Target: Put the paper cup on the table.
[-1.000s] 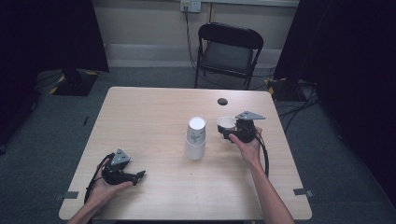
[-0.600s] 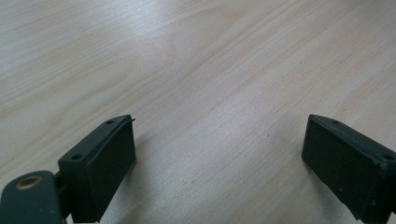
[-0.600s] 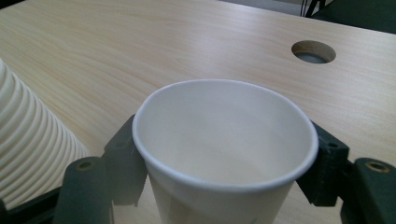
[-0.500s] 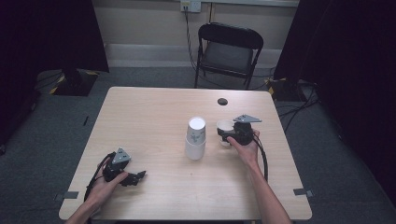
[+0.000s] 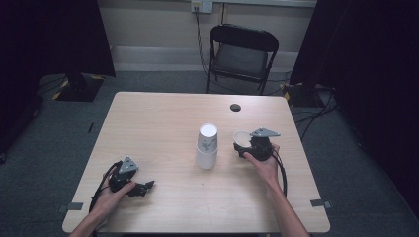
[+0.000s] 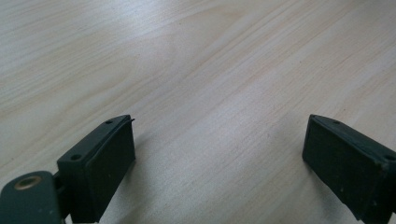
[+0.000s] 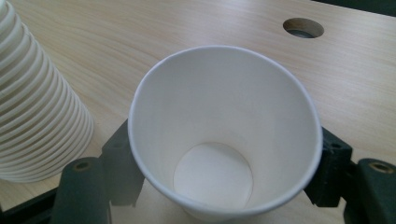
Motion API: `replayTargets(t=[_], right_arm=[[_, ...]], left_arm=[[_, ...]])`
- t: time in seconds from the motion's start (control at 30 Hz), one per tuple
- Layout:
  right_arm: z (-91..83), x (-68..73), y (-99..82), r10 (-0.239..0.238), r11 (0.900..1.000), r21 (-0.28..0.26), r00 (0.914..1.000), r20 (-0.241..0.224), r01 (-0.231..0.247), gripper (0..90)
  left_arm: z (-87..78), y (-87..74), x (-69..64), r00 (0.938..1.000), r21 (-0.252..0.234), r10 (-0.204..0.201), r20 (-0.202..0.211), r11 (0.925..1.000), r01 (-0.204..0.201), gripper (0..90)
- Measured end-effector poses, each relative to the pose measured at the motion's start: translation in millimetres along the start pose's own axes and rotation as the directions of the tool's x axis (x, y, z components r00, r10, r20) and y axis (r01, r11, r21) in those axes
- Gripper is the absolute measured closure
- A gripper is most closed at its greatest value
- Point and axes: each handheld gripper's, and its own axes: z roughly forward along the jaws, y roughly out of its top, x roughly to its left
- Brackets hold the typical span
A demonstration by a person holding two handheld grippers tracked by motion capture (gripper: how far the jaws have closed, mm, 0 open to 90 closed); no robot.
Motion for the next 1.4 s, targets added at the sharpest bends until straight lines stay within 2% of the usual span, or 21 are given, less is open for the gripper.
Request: replayTargets(t=[0.17, 0.27, 0.37, 0.4, 0.53, 0.83, 1.03, 1.23, 1.27, 1.4], right_arm=[[-0.3, -0.1, 0.0, 0.015, 0.9998, 0.011, 0.9999, 0.004, -0.015, 25.8], [4.7, 0.7, -1.5, 0.038, 0.9990, 0.024, 0.9990, -0.022, -0.037, 15.7], [4.7, 0.3, -2.0, 0.054, 0.9984, 0.020, 0.9983, -0.023, -0.053, 14.5], [2.7, -1.0, -2.1, 0.075, 0.9971, 0.011, 0.9967, -0.031, -0.075, 14.2], [-2.2, -1.6, -3.6, 0.074, 0.9971, 0.020, 0.9969, -0.027, -0.074, 14.3], [-20.6, -6.3, -10.5, 0.117, 0.9931, 0.014, 0.9919, -0.051, -0.116, 14.1], [-33.8, -5.9, -13.5, 0.105, 0.9944, 0.012, 0.9928, -0.057, -0.105, 14.6], [-54.4, -5.6, -17.0, 0.093, 0.9955, 0.022, 0.9943, -0.052, -0.092, 14.7], [-58.0, -4.2, -18.4, 0.078, 0.9968, 0.022, 0.9962, -0.040, -0.077, 14.8], [-67.1, 4.7, -27.7, 0.074, 0.9967, 0.037, 0.9956, -0.057, -0.072, 14.8]], left_arm=[[0.0, 0.0, 0.0, 1.0000, -0.001, -0.001, 0.000, 1.0000, 0.001, 8.8], [0.1, 0.0, -0.1, 1.0000, -0.001, -0.001, 0.000, 1.0000, 0.001, 8.8], [0.0, 0.0, -0.1, 1.0000, 0.000, -0.001, 0.000, 1.0000, 0.001, 8.9], [0.1, 0.0, -0.1, 1.0000, -0.001, -0.001, 0.000, 1.0000, 0.001, 8.9], [0.0, 0.0, 0.0, 1.0000, 0.000, 0.000, 0.000, 1.0000, 0.000, 8.9], [0.1, 0.0, 0.1, 1.0000, 0.000, -0.001, 0.000, 1.0000, 0.001, 8.7], [-0.2, 0.0, 0.5, 1.0000, 0.002, 0.003, -0.001, 1.0000, -0.003, 8.6], [-1.5, -1.1, 1.5, 0.9999, 0.004, 0.000, -0.010, 1.0000, 0.000, 8.3], [-1.5, -1.1, 1.5, 1.0000, 0.004, 0.000, -0.010, 1.0000, 0.000, 8.3], [-1.6, -1.3, 1.9, 1.0000, 0.003, 0.003, -0.007, 1.0000, -0.003, 8.3]])
